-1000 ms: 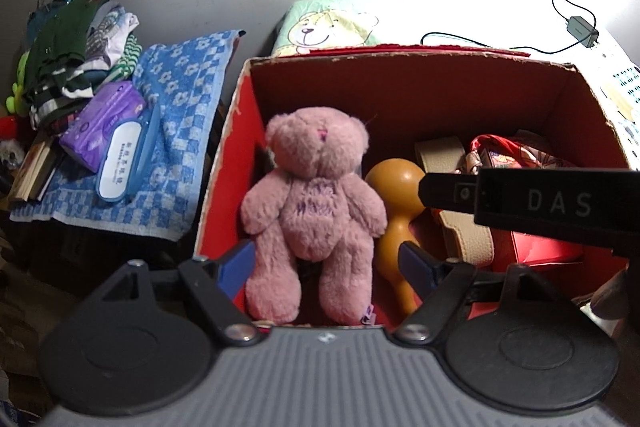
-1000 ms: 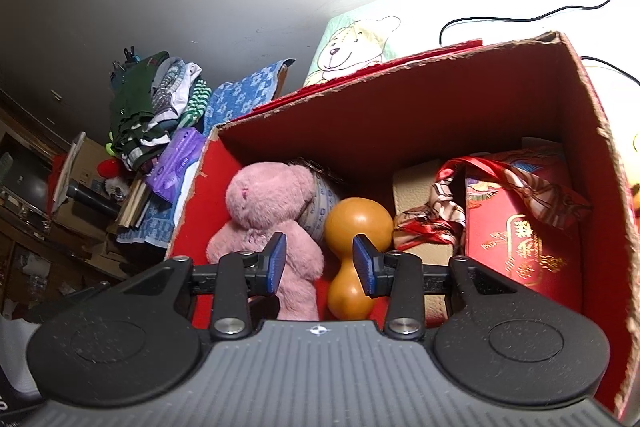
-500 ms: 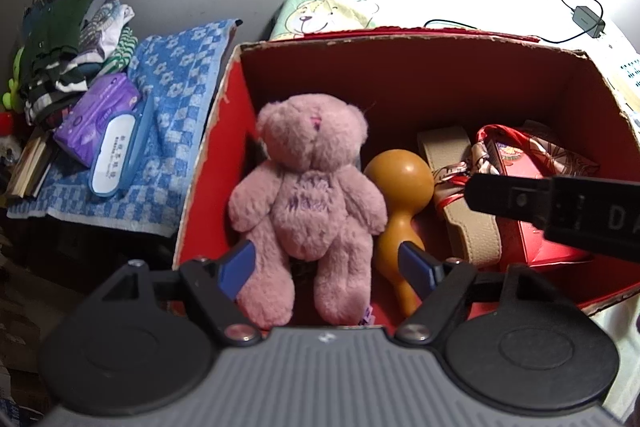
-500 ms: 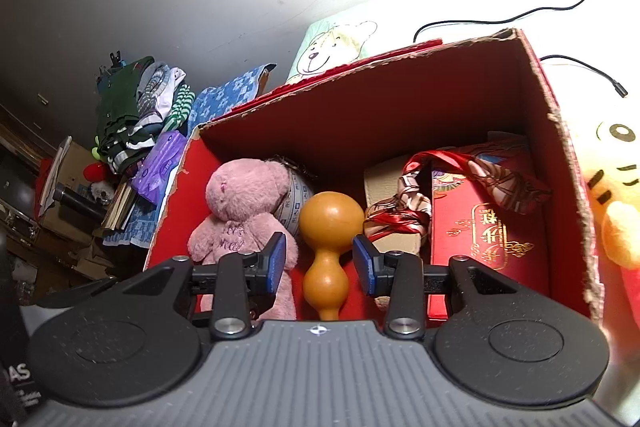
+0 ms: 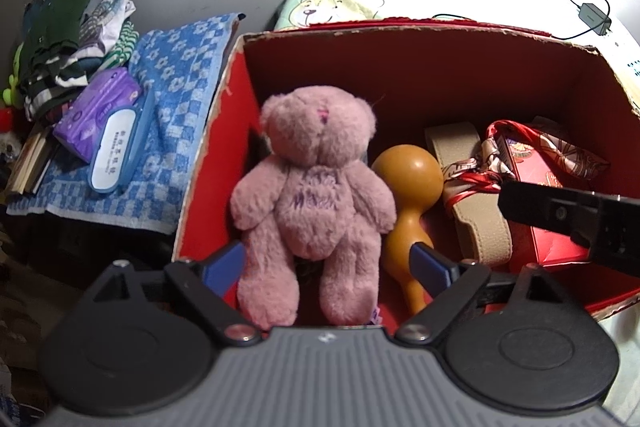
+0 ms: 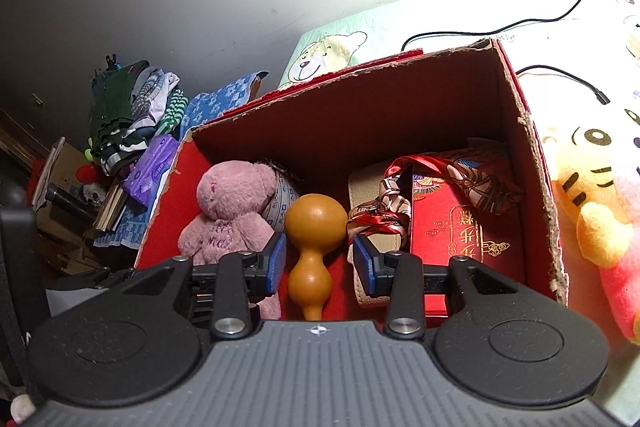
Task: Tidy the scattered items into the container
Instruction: 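Raise the right gripper out of the box and move toward the plush toys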
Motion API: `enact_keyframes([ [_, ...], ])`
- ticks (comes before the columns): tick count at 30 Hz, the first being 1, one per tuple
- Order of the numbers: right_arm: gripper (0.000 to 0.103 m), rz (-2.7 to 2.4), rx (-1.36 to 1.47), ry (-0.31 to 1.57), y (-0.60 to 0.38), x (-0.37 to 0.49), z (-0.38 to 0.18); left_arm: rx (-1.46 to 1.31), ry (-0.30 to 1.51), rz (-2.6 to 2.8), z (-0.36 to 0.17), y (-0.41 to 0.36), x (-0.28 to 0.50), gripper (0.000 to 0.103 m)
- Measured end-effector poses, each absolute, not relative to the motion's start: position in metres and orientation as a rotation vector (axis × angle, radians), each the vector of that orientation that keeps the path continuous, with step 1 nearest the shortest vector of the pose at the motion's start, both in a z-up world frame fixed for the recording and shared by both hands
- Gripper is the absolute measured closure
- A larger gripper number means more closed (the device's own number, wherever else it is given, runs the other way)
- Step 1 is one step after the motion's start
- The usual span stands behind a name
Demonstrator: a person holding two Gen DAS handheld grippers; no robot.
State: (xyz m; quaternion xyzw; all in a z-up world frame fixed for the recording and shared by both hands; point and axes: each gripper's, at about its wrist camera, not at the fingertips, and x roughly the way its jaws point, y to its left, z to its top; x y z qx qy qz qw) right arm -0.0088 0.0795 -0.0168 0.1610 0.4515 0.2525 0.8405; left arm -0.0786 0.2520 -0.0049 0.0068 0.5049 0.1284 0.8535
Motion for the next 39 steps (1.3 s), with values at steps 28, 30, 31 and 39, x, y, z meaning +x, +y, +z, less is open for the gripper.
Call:
enact_keyframes([
  [28,0.062,0.608,0.362,0.922,0.056,-0.017,-0.01,0.051,1.028,0.419,0.017,0.227,-0.091,0.008],
  [30,0.062,0.618,0.365,0.916,0.052,-0.018,-0.008,0.054,1.017,0.435,0.022,0.222,-0.095,0.008],
  [31,0.062,0.624,0.368,0.913,0.05,-0.018,-0.007,0.055,1.009,0.443,0.025,0.218,-0.097,0.008],
  [39,0.061,0.694,0.375,0.853,0.027,-0.027,0.011,0.074,0.945,0.464,0.049,0.183,-0.112,0.005],
])
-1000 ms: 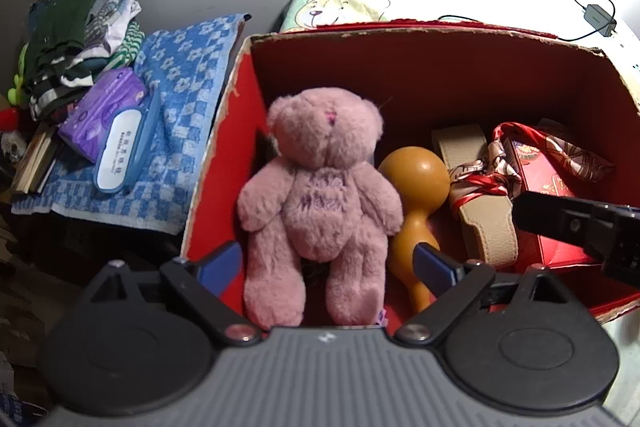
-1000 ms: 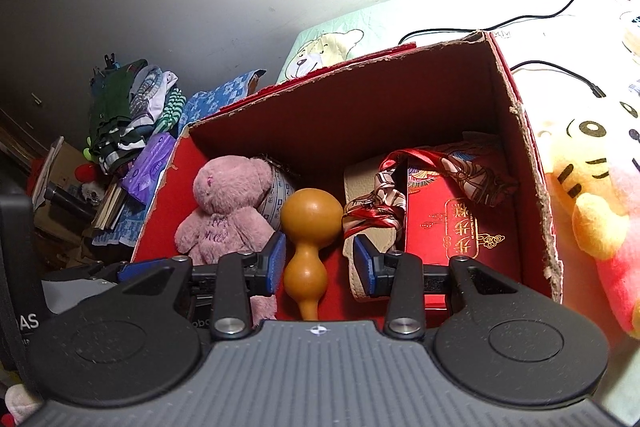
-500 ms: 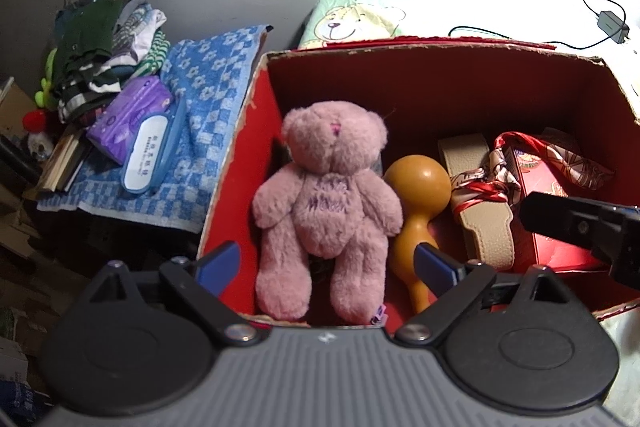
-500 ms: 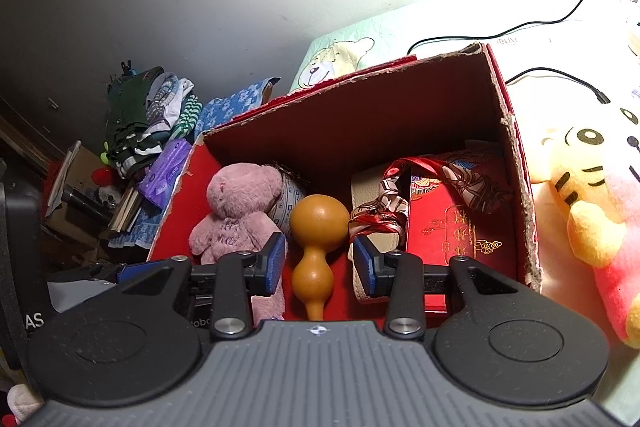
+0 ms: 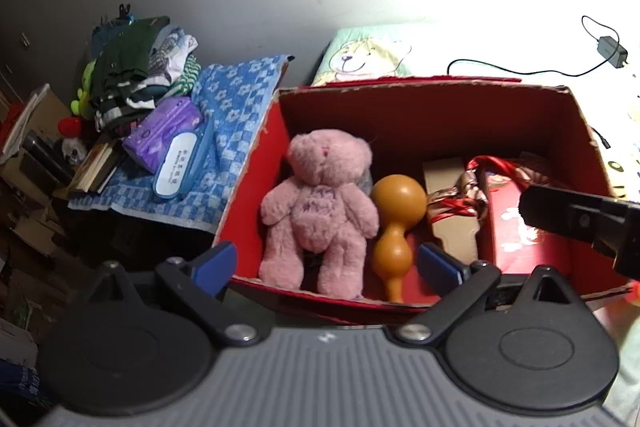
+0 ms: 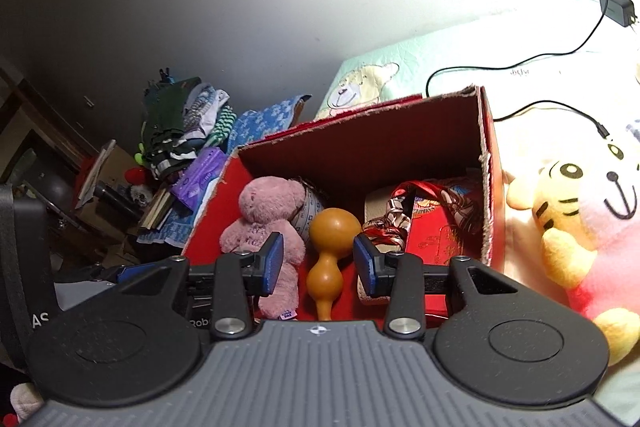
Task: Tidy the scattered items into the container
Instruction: 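Raise the right gripper out of the box and move toward the plush toys, then bring the right gripper down around the green pear-shaped plush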
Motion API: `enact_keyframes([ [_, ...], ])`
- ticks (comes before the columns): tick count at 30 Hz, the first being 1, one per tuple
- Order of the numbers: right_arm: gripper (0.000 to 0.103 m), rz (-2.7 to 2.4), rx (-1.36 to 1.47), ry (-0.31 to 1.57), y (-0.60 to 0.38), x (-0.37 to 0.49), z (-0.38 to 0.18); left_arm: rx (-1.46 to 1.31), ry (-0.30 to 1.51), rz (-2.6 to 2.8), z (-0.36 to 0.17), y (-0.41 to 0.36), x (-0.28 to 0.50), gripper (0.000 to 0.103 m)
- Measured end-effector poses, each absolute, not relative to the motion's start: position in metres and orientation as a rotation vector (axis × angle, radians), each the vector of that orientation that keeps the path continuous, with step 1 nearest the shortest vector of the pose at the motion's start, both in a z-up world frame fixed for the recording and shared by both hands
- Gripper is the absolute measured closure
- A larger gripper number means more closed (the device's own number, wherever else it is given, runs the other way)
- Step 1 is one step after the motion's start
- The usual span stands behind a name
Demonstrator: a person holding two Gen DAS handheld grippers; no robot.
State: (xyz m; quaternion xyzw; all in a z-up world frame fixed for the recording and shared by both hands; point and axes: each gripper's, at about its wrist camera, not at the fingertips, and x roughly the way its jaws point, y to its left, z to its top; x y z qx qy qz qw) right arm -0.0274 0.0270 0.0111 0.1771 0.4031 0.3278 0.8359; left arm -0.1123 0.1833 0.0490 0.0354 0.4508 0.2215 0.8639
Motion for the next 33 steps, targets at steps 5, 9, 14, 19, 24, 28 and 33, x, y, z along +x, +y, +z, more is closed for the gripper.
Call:
enact_keyframes([
  [5,0.061,0.735,0.397,0.824,0.008,-0.033,0.017,0.069,0.924,0.442,0.059,0.156,-0.119,0.005],
  [9,0.061,0.762,0.415,0.794,-0.013,-0.04,0.02,0.075,0.902,0.4,0.065,0.128,-0.124,0.005],
  [14,0.061,0.759,0.445,0.765,-0.048,-0.049,0.019,0.083,0.883,0.303,0.067,0.09,-0.125,0.006],
  [19,0.061,0.696,0.476,0.743,-0.093,-0.056,0.017,0.104,0.871,0.203,0.067,0.052,-0.122,0.006],
  [24,0.061,0.598,0.523,0.742,-0.137,-0.059,0.004,0.105,0.885,0.09,0.06,0.018,-0.117,0.006],
  [28,0.061,0.527,0.553,0.752,-0.166,-0.061,-0.007,0.076,0.919,0.006,0.049,-0.003,-0.112,0.006],
  [33,0.061,0.463,0.573,0.763,-0.195,-0.065,-0.021,0.079,0.956,-0.056,0.037,-0.028,-0.105,0.007],
])
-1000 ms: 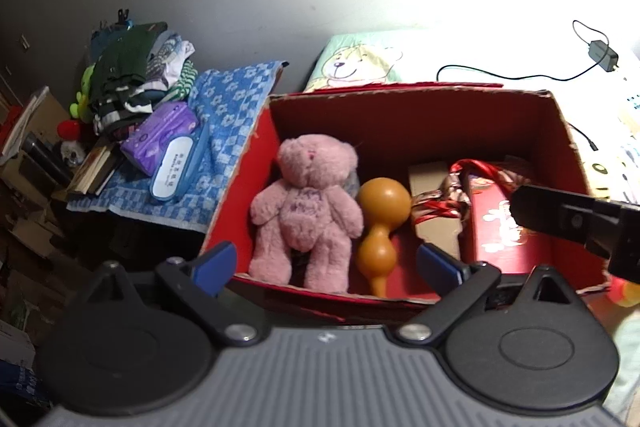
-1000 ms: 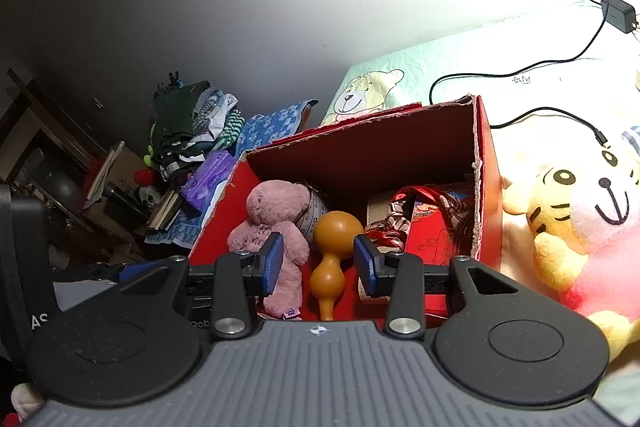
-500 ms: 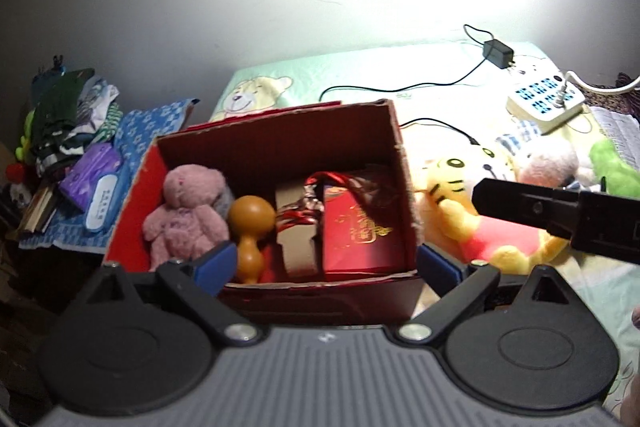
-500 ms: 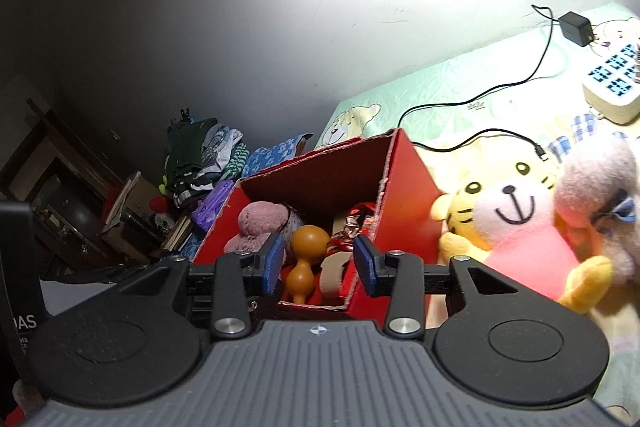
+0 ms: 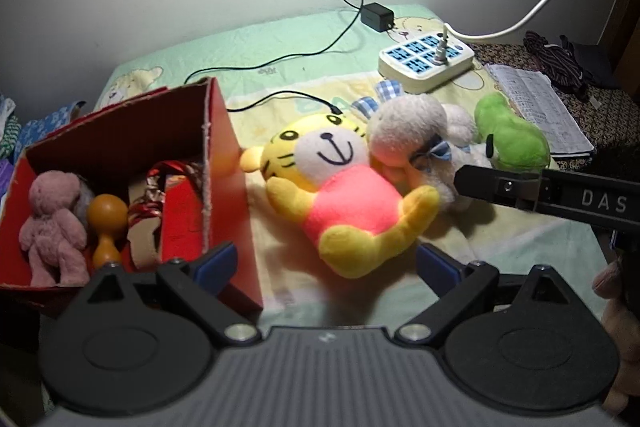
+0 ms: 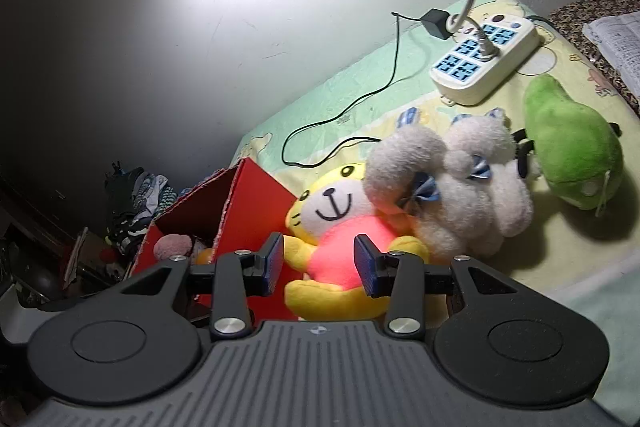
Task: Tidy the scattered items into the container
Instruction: 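Bring the right gripper down around the green pear-shaped plush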
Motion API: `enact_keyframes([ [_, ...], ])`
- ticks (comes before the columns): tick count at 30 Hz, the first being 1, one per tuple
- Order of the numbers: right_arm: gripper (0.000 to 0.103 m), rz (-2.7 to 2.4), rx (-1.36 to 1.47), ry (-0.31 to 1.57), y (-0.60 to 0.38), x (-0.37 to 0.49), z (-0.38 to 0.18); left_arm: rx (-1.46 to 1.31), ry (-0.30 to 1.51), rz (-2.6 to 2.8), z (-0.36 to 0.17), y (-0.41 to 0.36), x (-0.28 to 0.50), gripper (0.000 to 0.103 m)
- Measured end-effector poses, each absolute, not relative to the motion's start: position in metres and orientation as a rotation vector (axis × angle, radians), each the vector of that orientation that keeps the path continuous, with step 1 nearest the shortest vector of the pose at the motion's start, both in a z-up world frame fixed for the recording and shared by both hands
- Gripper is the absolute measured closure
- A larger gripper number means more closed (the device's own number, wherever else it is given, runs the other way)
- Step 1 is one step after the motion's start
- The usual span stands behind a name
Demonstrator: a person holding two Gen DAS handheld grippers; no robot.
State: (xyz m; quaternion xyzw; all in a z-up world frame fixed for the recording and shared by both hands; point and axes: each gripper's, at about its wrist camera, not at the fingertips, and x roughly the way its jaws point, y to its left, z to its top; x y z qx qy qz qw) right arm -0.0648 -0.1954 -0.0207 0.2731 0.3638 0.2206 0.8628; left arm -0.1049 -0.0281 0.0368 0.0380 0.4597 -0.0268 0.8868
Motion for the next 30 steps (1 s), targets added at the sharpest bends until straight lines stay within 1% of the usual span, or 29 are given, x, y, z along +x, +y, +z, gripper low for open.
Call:
enact_keyframes([
  [6,0.061,0.339,0.588,0.768,-0.245,-0.069,-0.035,0.096,0.947,-0.192,0.033,-0.066,-0.091,0.007],
  [10,0.061,0.242,0.635,0.731,-0.286,-0.067,-0.035,0.079,0.96,-0.292,0.028,-0.092,-0.072,0.012],
  [16,0.061,0.144,0.645,0.687,-0.325,-0.049,-0.029,0.063,0.944,-0.415,0.022,-0.132,-0.045,0.013],
  [22,0.06,0.115,0.639,0.731,-0.344,-0.014,-0.039,0.035,0.927,-0.497,0.009,-0.17,-0.006,0.015],
  [24,0.057,0.127,0.655,0.737,-0.349,-0.002,-0.041,0.018,0.941,-0.521,0.001,-0.177,0.006,0.015],
  [25,0.05,0.135,0.663,0.744,-0.352,0.004,-0.042,0.012,0.951,-0.527,-0.003,-0.18,0.011,0.015],
  [26,0.048,0.147,0.668,0.757,-0.354,0.01,-0.044,0.004,0.961,-0.535,-0.008,-0.183,0.016,0.015],
  [30,0.048,0.18,0.664,0.812,-0.358,0.035,-0.055,-0.043,1.024,-0.544,-0.029,-0.186,0.034,0.015],
])
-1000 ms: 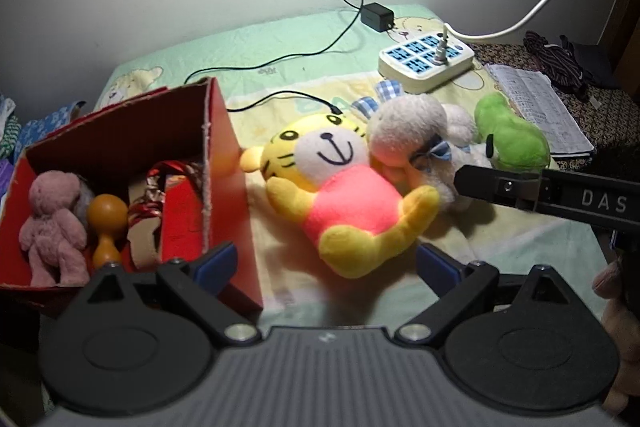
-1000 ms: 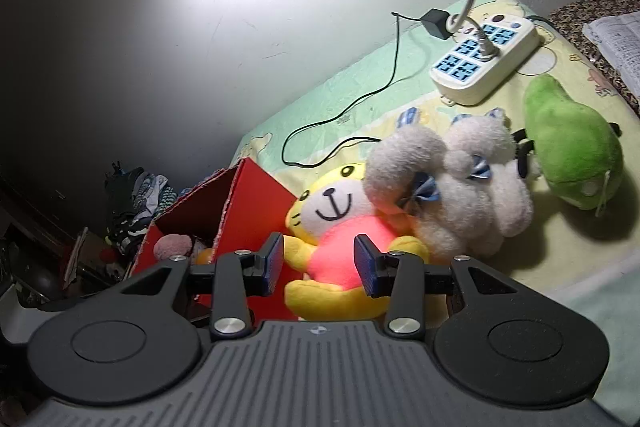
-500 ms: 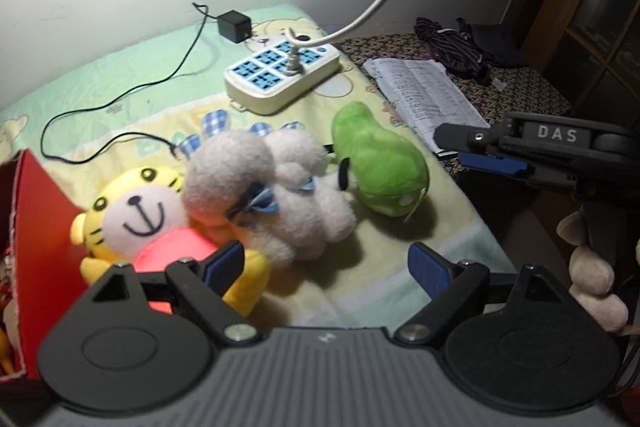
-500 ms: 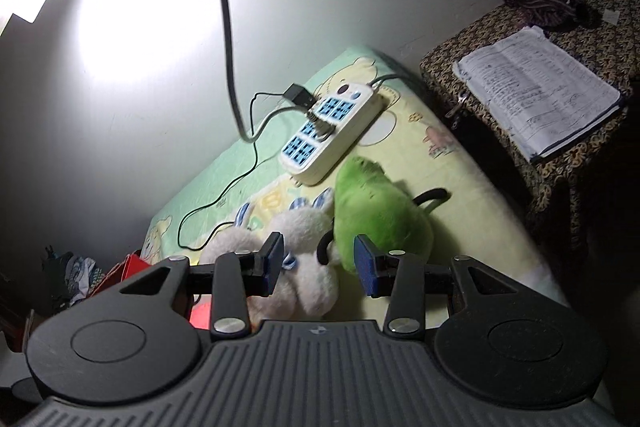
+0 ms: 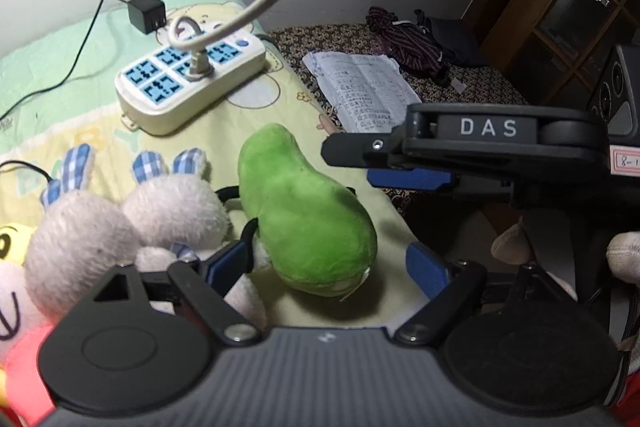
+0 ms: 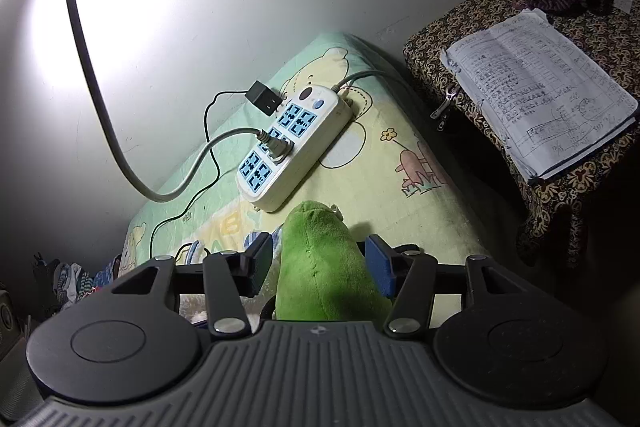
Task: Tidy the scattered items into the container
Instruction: 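Bring the right gripper down around the green pear-shaped plush, then close the right gripper on the green plush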
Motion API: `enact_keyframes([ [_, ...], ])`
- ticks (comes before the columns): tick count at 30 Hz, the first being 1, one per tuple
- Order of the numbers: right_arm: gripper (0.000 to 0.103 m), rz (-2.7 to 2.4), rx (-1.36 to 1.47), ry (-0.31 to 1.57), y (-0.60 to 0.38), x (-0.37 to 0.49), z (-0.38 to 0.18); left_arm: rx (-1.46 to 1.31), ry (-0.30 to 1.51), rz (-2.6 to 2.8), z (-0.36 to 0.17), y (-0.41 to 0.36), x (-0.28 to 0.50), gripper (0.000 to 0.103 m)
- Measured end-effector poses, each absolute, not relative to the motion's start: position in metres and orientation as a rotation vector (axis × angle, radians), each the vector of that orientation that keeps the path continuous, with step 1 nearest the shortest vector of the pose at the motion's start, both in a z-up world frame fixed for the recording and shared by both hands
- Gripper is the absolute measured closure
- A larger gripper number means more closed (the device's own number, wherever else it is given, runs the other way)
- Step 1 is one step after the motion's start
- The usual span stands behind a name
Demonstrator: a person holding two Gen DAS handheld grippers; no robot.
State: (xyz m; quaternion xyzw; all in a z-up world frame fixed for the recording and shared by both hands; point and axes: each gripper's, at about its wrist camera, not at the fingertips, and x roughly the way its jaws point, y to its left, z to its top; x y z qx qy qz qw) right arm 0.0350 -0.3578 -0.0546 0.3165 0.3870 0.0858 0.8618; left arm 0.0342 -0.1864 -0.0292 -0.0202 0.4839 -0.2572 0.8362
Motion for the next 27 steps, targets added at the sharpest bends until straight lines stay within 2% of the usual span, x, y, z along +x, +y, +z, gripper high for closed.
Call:
enact_keyframes([
  [13,0.045,0.282,0.745,0.982,-0.36,0.07,-0.097,-0.08,1.101,-0.561,-0.059,-0.19,0.065,0.014],
  [27,0.053,0.285,0.861,1.005,-0.368,0.042,-0.098,-0.139,1.115,-0.672,-0.044,-0.177,0.046,0.017],
])
